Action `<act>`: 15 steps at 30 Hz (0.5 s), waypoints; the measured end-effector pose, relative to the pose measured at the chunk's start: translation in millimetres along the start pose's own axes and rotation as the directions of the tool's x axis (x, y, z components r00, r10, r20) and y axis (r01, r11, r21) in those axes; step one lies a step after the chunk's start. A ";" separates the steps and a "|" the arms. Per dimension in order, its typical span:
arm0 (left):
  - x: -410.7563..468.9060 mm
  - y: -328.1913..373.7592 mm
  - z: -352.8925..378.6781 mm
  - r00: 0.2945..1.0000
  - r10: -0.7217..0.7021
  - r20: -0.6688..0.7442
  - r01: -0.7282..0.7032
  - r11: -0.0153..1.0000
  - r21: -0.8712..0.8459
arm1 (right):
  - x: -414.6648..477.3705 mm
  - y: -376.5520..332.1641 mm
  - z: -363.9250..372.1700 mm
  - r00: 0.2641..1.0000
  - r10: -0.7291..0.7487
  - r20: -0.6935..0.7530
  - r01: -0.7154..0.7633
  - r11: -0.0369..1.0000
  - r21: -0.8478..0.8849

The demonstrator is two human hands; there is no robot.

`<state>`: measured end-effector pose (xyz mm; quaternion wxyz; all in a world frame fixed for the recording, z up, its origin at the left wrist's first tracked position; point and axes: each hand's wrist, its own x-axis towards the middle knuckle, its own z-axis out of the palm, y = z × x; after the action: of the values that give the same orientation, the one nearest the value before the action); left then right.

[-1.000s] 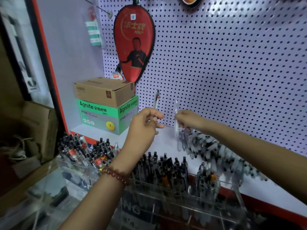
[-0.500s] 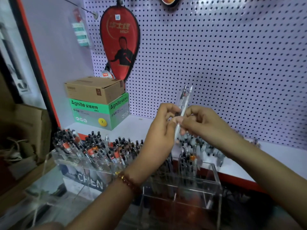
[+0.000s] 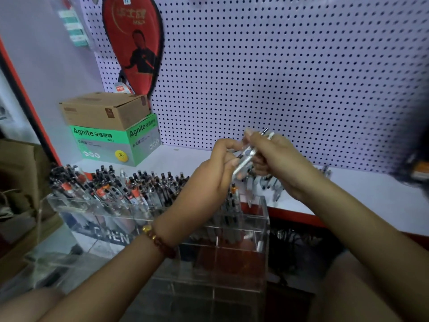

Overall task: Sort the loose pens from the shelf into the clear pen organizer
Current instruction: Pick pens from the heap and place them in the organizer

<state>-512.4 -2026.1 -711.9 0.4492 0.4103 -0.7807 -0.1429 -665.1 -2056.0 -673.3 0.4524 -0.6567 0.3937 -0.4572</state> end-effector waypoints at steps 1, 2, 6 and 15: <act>0.9 0.3 -0.5 1.000 0.006 0.004 -0.006 1.000 -0.004 | -1.5 -0.4 -0.2 0.999 -0.040 -0.028 0.040 0.999 -0.020; 1.7 0.3 -1.1 1.000 0.015 0.017 -0.015 1.000 -0.007 | -3.1 -1.6 -0.3 0.995 -0.080 -0.059 0.078 0.996 -0.038; 2.6 0.6 -2.5 0.993 0.025 0.115 -0.031 0.998 0.049 | -3.7 -6.7 -13.4 0.950 -0.192 -0.247 0.168 0.979 -0.117; -0.2 -27.5 5.7 0.941 0.089 0.327 -0.275 0.766 0.582 | 4.8 21.6 -26.3 0.973 -0.216 -0.080 0.126 0.789 -0.601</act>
<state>-502.9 -2043.8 -731.5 0.1862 0.4318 -0.8757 0.1093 -691.2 -2072.7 -688.2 0.1517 -0.7630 0.4871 -0.3970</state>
